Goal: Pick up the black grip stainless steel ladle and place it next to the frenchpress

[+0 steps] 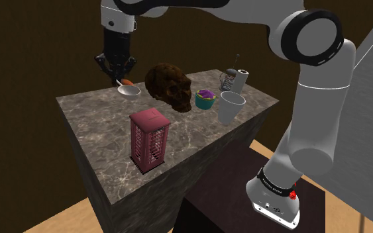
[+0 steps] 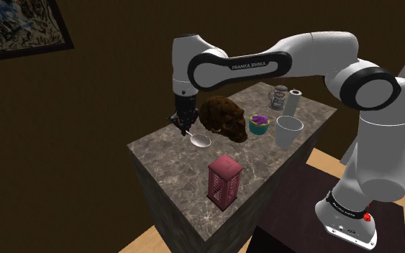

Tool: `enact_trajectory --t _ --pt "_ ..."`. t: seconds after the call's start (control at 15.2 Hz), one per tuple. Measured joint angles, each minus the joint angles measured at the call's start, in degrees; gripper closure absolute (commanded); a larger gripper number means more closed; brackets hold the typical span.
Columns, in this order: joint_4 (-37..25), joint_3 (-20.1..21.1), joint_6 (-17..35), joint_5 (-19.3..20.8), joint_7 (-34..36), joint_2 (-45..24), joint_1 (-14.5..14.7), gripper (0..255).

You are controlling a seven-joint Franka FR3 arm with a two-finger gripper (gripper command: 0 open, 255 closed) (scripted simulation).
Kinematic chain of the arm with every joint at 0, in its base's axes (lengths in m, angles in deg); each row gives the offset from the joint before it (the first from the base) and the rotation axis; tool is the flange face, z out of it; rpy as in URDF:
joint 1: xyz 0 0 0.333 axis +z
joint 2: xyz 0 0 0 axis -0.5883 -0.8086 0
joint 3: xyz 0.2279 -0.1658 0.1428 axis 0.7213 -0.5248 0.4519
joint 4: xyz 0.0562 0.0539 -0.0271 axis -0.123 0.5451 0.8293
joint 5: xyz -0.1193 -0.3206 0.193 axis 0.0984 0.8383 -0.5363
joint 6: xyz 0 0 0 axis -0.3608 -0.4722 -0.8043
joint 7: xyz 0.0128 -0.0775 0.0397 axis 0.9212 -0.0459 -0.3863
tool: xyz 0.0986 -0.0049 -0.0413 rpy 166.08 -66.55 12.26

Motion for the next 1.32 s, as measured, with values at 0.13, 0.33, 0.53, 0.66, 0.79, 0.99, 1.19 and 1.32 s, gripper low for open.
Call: enact_trajectory --t 0.13,0.33,0.53,0.66,0.79,0.99,1.19,1.32 --pt "-2.0 0.0 -1.7 0.1 0.0 -0.3 0.1 255" --pt "-5.0 0.0 -4.3 0.2 0.2 -0.8 0.3 255" --pt "-8.4 0.1 -6.9 0.5 0.6 -1.5 0.6 255" --pt "-10.0 0.1 -8.4 0.5 0.7 -1.6 0.7 255" --pt "-12.1 0.1 -10.1 0.6 0.9 -2.0 1.0 255" --pt "-16.5 0.2 -13.3 1.0 1.3 -3.2 1.5 255" --pt "-20.4 0.2 -16.1 1.3 1.4 -4.3 1.9 255" --pt "-25.2 0.1 -19.0 1.9 1.7 -6.2 2.6 255"
